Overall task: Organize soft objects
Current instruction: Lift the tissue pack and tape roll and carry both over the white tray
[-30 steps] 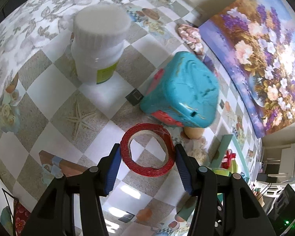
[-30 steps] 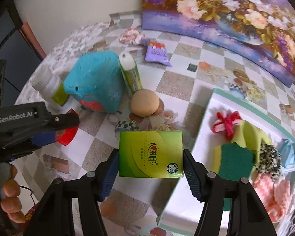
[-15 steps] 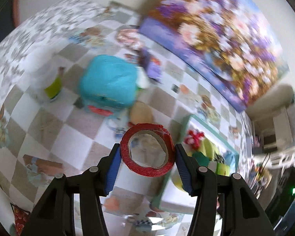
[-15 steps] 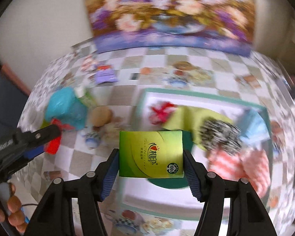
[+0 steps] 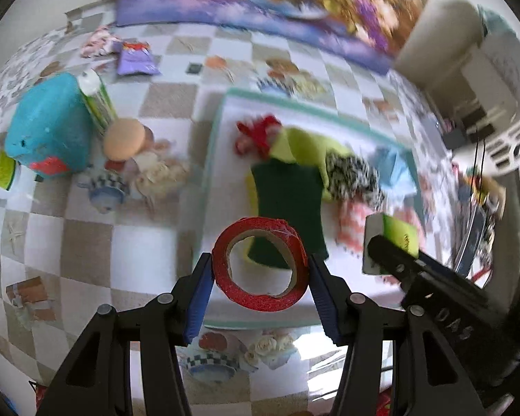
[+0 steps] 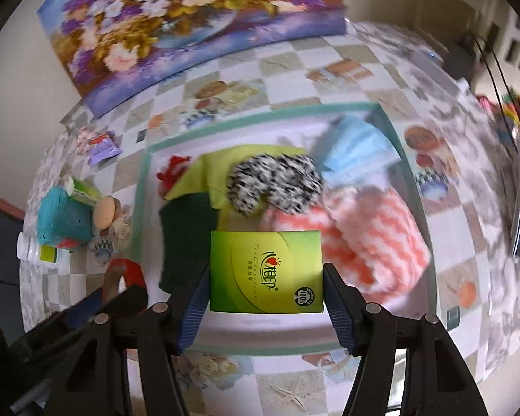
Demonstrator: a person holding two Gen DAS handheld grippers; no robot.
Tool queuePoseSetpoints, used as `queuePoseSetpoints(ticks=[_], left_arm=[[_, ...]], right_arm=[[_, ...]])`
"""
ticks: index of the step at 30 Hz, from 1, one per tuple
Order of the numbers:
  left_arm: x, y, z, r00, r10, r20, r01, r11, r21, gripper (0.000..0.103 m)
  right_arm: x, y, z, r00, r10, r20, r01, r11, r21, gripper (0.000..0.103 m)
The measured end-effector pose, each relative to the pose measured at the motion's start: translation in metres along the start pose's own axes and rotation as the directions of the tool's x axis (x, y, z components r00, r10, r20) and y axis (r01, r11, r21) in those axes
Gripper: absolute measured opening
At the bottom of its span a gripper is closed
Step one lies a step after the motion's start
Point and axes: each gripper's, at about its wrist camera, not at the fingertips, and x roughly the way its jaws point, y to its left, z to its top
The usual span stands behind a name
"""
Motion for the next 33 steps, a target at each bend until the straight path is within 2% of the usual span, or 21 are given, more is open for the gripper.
queuePoseSetpoints(ticks=[5,9,19,23,27,30,33], left_arm=[[0.015,-0.005,-0.01,0.999,0.029,-0.045,-0.028,0.999,0.028,0.056],[0.027,-0.004,-0.013,0.996,0.017,-0.093,-0.015,1.0,0.022,0.056],[0.054,-0.004,-0.014,0.991,0.039,-0.126,-0.037,0.999,0.02,0.056],[0.054,-0.002,-0.013,0.991,0.03,-0.129,-0.029,1.0,0.011,0.056],[0.044,-0.003,-0.009,0.991,-0.013,-0.13,0.014,1.0,0.005,0.057],[0.036,-0.004,-0.005,0.992,-0.03,-0.124,0.031,1.0,0.004,0.064],[0.027,-0.005,-0.002,0.992,-0.049,-0.113,0.05,0.999,0.008,0.065]], right_arm=[[0.009,-0.013,-0.005,0.999,-0.002,-0.046,0.003,0.999,0.035,0.066],[0.017,-0.012,-0.005,0.997,0.008,-0.07,-0.006,0.999,0.036,0.066],[0.031,-0.017,-0.005,0.994,0.001,-0.109,0.004,0.999,0.049,0.066],[0.03,-0.017,-0.005,0.994,0.002,-0.106,0.003,0.999,0.047,0.066],[0.025,-0.013,-0.002,0.996,0.002,-0.086,0.001,0.999,0.034,0.066],[0.017,-0.01,0.0,0.998,0.003,-0.063,-0.002,1.0,0.022,0.067],[0.01,-0.008,0.002,0.999,-0.002,-0.04,0.003,1.0,0.011,0.068]])
